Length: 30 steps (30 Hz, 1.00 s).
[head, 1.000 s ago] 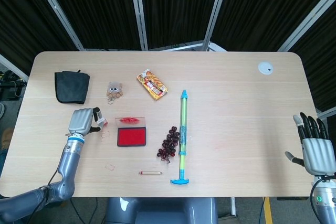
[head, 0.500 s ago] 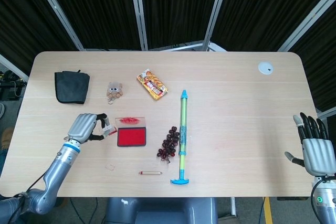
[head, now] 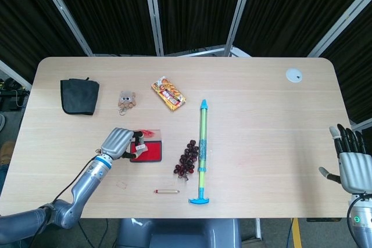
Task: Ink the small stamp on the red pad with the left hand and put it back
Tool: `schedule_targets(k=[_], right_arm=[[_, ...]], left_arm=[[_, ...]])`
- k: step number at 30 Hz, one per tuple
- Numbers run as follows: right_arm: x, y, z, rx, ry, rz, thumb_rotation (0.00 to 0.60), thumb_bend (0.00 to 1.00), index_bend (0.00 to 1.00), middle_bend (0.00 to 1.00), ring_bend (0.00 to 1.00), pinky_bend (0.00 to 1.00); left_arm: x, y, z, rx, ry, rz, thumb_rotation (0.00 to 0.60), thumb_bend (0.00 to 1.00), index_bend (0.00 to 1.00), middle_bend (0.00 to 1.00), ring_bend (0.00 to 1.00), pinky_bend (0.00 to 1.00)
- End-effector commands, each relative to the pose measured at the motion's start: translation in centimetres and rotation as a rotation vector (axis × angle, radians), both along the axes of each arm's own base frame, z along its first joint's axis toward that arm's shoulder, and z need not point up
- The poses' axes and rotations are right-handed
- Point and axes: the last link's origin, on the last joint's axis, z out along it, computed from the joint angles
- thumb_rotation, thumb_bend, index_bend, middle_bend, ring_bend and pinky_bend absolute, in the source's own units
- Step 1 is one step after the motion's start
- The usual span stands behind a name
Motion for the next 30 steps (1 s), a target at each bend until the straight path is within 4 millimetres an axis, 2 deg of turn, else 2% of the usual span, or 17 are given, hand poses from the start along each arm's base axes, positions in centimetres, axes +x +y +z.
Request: schedule_targets(k=[1,21,30], right_arm=[[0.0,0.0,-0.1,0.002,0.001,-0.001,0.600,0.00,0.00,0.00,0.00,0.00],[-0.1,-0.1,-0.2,0.005,0.004,-0.008,0.600,0.00,0.00,0.00,0.00,0.00],[-0.1,-0.1,-0.1,0.004,0.002,-0.009,0.600,0.00,0.00,0.00,0.00,0.00]], left_arm=[[-0.3,0.1,-0.3,0.002,0.003,0.010,0.600,0.37,0.61,0.62,0.86,0.90],[-1.6,0.1,-2.6,-0.032,0.017,0.054,0.600,0.37,0.61,0.62,0.86,0.90],[-1.5,0.0,-3.2,-0.040,0.017,0.052,0.600,0.37,0.61,0.62,0.86,0.90]])
